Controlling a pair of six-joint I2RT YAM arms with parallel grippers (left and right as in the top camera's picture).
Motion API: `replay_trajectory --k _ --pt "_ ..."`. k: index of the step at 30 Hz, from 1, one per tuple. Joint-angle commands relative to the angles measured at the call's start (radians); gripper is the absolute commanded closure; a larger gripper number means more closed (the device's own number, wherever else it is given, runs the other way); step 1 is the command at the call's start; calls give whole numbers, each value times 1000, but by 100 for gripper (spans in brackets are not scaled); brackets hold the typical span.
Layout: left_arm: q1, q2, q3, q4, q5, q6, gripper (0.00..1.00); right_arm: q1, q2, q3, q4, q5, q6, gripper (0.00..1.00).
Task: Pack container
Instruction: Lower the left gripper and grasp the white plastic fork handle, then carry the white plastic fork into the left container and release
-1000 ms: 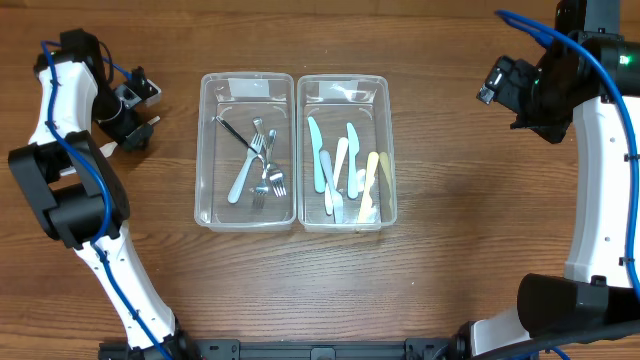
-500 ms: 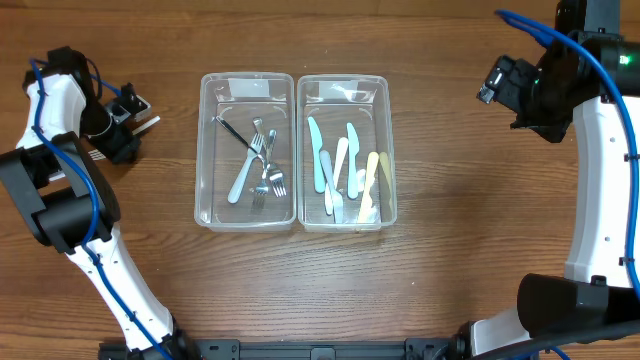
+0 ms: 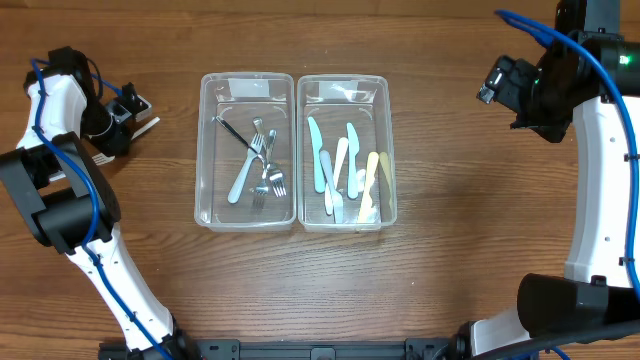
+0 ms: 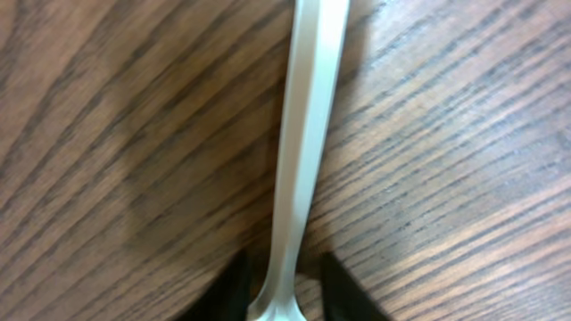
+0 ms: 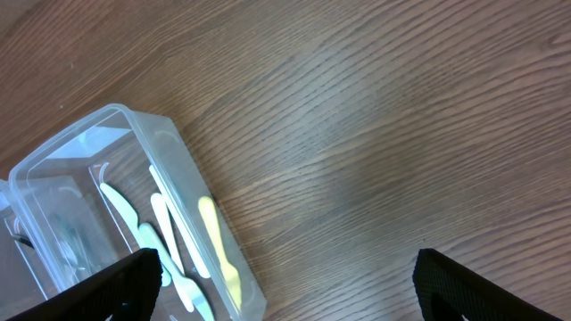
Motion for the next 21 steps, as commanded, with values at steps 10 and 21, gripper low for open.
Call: replay_trajectory --k 10,21 --pt "-5 13 -35 14 -6 -109 96 -2 -2 1 6 -2 -3 8" --pt "-33 -321 -35 0 32 -494 96 -2 -2 1 12 -2 -3 7"
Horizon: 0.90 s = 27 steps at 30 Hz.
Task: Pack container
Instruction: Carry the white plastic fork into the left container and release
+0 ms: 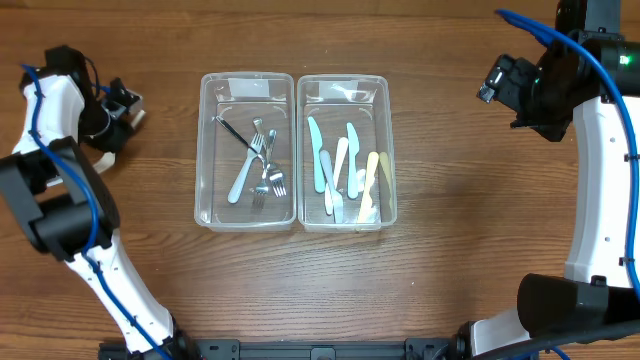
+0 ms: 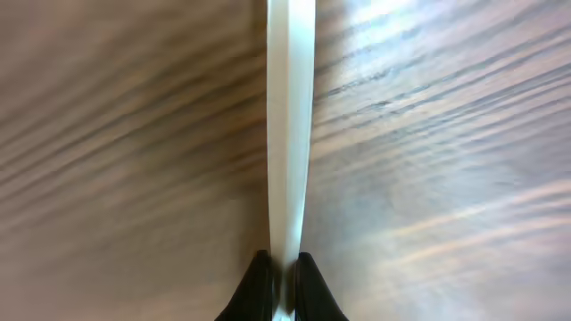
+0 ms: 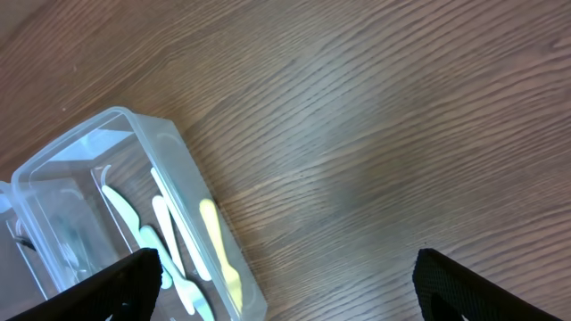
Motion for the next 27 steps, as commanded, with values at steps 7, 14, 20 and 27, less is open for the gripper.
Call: replay_trajectory --k 7,14,20,27 --pt "-205 -540 7 -27 51 -504 96 -2 -2 1 -14 -3 -3 7" --pt "-489 -631 6 -200 -13 -931 96 -2 -2 1 -27 -3 -3 7" --pt "-608 -558 4 -296 0 -1299 96 -2 -2 1 -28 -3 -2 7" --pt "-674 -379 -2 -289 16 -1326 96 -2 -2 1 -28 -21 -3 7"
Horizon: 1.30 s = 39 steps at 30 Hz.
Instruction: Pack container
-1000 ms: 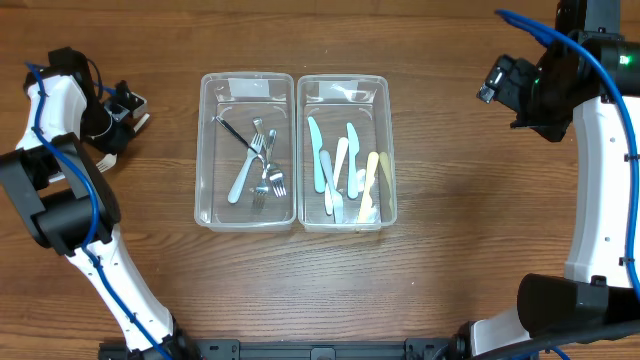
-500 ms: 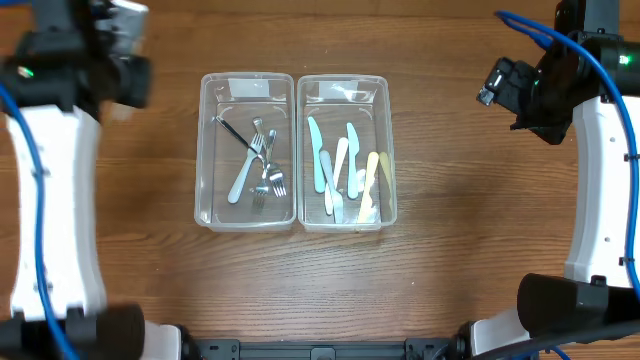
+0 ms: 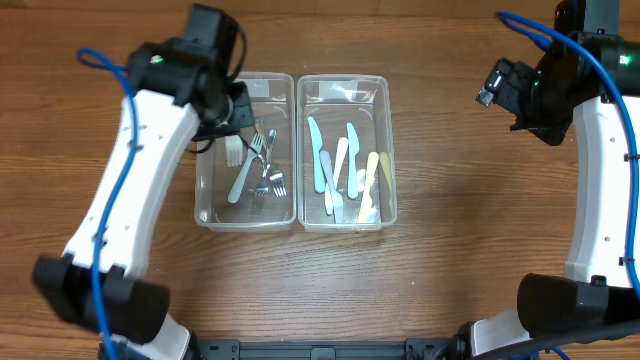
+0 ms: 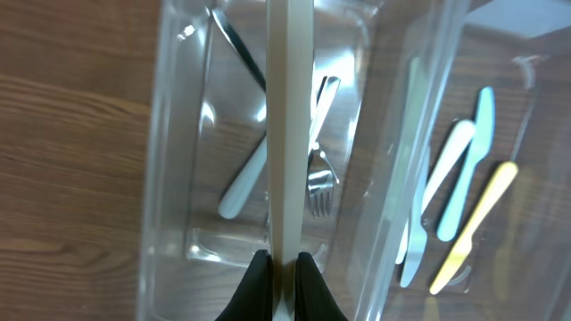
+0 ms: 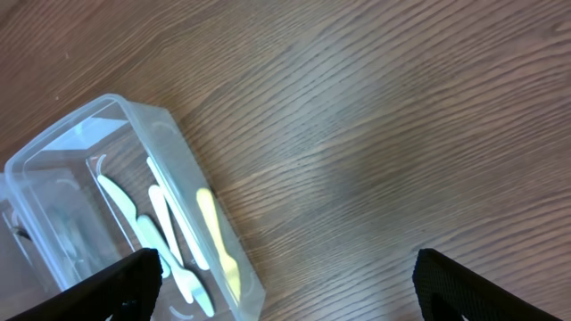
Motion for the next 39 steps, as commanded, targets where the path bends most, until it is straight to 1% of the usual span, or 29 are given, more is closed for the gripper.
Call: replay_trajectory --k 1,4,10,11,12,13,14,16,18,19,22,25,27,28,29,30,31,32,35,38,39 --pt "-40 121 -11 9 10 -70 96 -2 -2 1 1 -9 -3 7" --pt "-58 229 -11 33 11 -31 96 -2 -2 1 1 -9 -3 7" --pt "-71 362 -11 50 12 -1 95 -2 -2 1 0 -9 -3 7" --pt "-71 376 -11 51 12 7 92 -2 -2 1 0 -9 -3 7" --pt "-71 386 -11 51 12 11 80 -2 -2 1 0 -9 -3 7" --pt "-71 394 -11 51 12 13 74 -2 -2 1 0 -9 -3 7" --pt "-71 398 -11 49 13 22 73 -2 -2 1 0 -9 -3 7" --pt "-71 397 -10 50 19 49 72 -2 -2 1 0 -9 -3 7" --pt "-71 380 -9 49 18 84 67 -2 -2 1 1 -9 -3 7" --pt "-71 370 -7 47 18 89 66 -2 -2 1 1 -9 -3 7" --pt "-71 296 10 43 3 108 65 -2 -2 1 2 -9 -3 7" --pt "-70 176 18 56 -55 129 64 -2 -2 1 13 -9 -8 7" --pt "-68 88 18 75 -118 137 55 -2 -2 1 32 -9 -33 7" --pt "-64 48 18 89 -152 137 45 -1 -2 1 43 -9 -39 7" --pt "-61 11 18 106 -185 136 33 0 -2 1 59 -9 -43 7" --pt "-57 -27 17 129 -214 136 8 0 -2 1 80 -9 -52 7" --pt "-54 -53 17 150 -230 136 0 1 -2 1 103 -9 -61 7" --pt "-49 -74 18 177 -233 136 0 1 -2 1 128 -9 -64 7" --pt "-32 -107 17 267 -256 137 0 1 -2 1 226 -9 -85 0" --pt "-10 -107 17 336 -336 150 0 1 -2 1 313 -9 -90 0" --pt "-3 -107 18 352 -360 185 0 1 -2 1 322 -9 -90 0"
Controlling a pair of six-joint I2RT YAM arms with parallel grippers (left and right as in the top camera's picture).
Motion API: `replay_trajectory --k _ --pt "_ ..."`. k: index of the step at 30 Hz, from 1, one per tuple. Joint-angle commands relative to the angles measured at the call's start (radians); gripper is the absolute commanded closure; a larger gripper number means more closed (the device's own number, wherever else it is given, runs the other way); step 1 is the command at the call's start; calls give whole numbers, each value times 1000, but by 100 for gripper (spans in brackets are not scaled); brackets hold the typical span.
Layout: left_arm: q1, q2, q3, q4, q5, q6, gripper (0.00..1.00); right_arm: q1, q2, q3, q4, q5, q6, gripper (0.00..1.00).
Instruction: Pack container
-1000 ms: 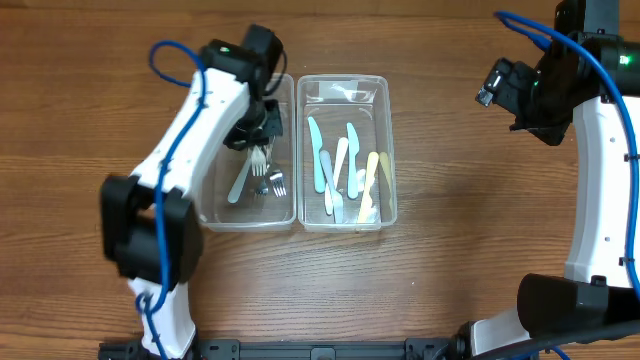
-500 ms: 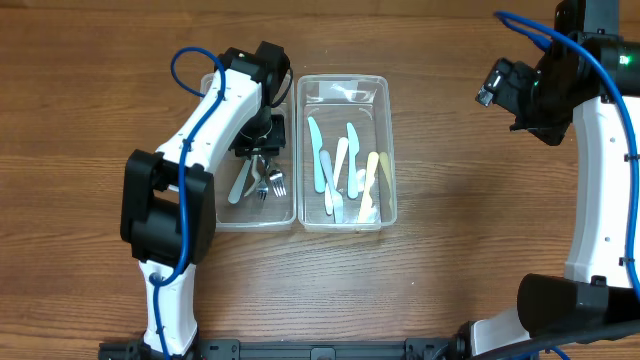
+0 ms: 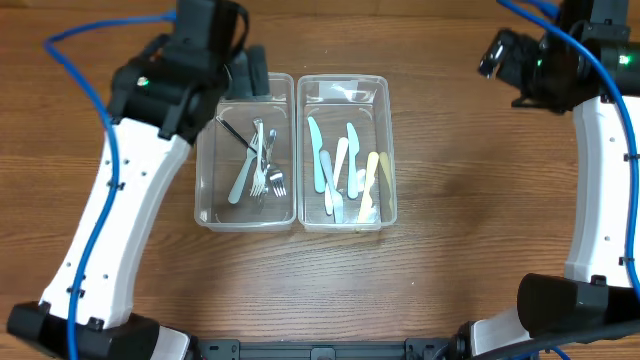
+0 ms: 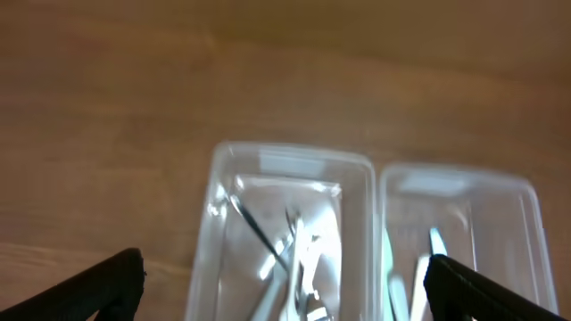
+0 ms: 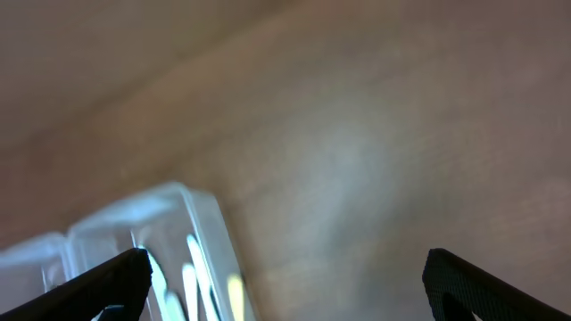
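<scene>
Two clear plastic containers stand side by side mid-table. The left container (image 3: 204, 190) holds several forks (image 3: 260, 165), a pale one lying upright among them. The right container (image 3: 391, 190) holds several pastel plastic knives (image 3: 342, 170). My left gripper (image 3: 254, 72) hangs above the far end of the left container, open, with nothing between its fingers (image 4: 107, 287); that container (image 4: 294, 159) lies below it in the left wrist view. My right gripper (image 3: 494, 56) is open and raised at the far right; its blurred view shows the knife container (image 5: 201, 241).
Bare wooden tabletop (image 3: 470, 230) surrounds both containers. The left arm (image 3: 130, 200) crosses the table's left side and the right arm (image 3: 600, 160) runs down the right edge.
My left gripper has opened and let go of the pale fork, which now lies in the left container. That gripper is higher and nearer the container's far end. The right gripper has risen slightly.
My left gripper was open around a pale fork lying on the table at far left. Then it was shut on the handle. Then it held the fork over the left container. Now the fork lies among the other forks and the gripper is open.
</scene>
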Motion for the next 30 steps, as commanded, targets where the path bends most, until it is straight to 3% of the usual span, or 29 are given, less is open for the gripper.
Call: replay_trajectory --k 1,2,3,5,10,15,18,23,30 --pt "37 31 2 47 -146 139 0 0 -2 2 36 -1 -26 0" --pt "47 29 2 25 -148 302 0 -7 -2 2 9 2 -26 0" --pt "47 25 0 5 -152 323 0 -9 -2 2 -16 11 -25 0" --pt "54 5 -1 -21 -142 229 0 -11 -3 2 -59 37 -22 0" --pt "53 -117 -45 -52 -138 202 0 -11 -50 2 -137 55 10 0" --pt "53 -323 -230 8 -115 203 0 -11 -172 -62 -153 55 19 0" --pt "51 -467 -383 67 -108 202 0 -11 -307 -193 -97 55 26 0" --pt "13 -733 -640 135 -100 203 0 11 -670 -556 68 57 32 0" --pt "-14 -1041 -907 161 -147 203 0 159 -1141 -959 216 270 27 0"
